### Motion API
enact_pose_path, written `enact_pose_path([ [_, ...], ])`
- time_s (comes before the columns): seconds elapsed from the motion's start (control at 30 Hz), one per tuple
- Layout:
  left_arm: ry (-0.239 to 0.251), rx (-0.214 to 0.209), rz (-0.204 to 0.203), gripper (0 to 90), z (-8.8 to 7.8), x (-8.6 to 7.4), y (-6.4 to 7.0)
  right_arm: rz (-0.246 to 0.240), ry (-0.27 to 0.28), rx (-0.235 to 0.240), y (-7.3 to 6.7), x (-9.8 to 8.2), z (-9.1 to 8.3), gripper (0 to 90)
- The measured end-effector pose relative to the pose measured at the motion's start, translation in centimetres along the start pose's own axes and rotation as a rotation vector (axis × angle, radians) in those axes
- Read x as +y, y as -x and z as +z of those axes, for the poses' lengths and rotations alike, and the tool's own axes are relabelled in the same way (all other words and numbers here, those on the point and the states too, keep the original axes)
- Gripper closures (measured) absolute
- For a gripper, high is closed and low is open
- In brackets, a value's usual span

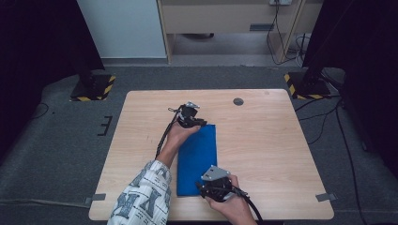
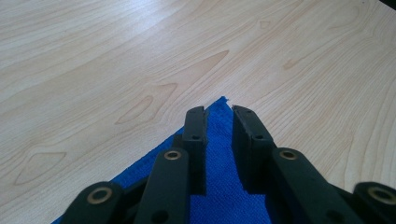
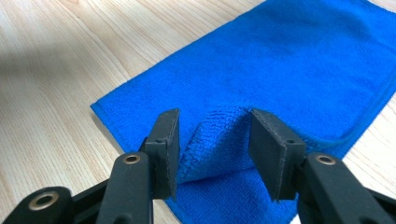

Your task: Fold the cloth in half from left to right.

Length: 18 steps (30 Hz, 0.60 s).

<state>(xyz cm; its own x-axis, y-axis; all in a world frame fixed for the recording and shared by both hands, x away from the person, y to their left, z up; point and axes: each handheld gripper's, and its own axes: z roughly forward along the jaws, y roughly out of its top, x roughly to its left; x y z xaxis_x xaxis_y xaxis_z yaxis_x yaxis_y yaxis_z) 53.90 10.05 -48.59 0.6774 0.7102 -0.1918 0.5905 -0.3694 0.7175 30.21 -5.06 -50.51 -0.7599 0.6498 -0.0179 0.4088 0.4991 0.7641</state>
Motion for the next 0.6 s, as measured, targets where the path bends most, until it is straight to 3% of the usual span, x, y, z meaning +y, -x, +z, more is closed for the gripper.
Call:
enact_pose_path([
  [0.4,0.020,0.007,0.048,75.4,-1.6,0.0,1.0,0.022,-0.017,-0.005,0.5,-0.7,-0.7,51.7],
  [0.6,0.022,0.016,0.060,75.1,-2.4,-0.5,0.9,0.036,-0.028,-0.010,0.6,-0.8,-1.0,47.9],
])
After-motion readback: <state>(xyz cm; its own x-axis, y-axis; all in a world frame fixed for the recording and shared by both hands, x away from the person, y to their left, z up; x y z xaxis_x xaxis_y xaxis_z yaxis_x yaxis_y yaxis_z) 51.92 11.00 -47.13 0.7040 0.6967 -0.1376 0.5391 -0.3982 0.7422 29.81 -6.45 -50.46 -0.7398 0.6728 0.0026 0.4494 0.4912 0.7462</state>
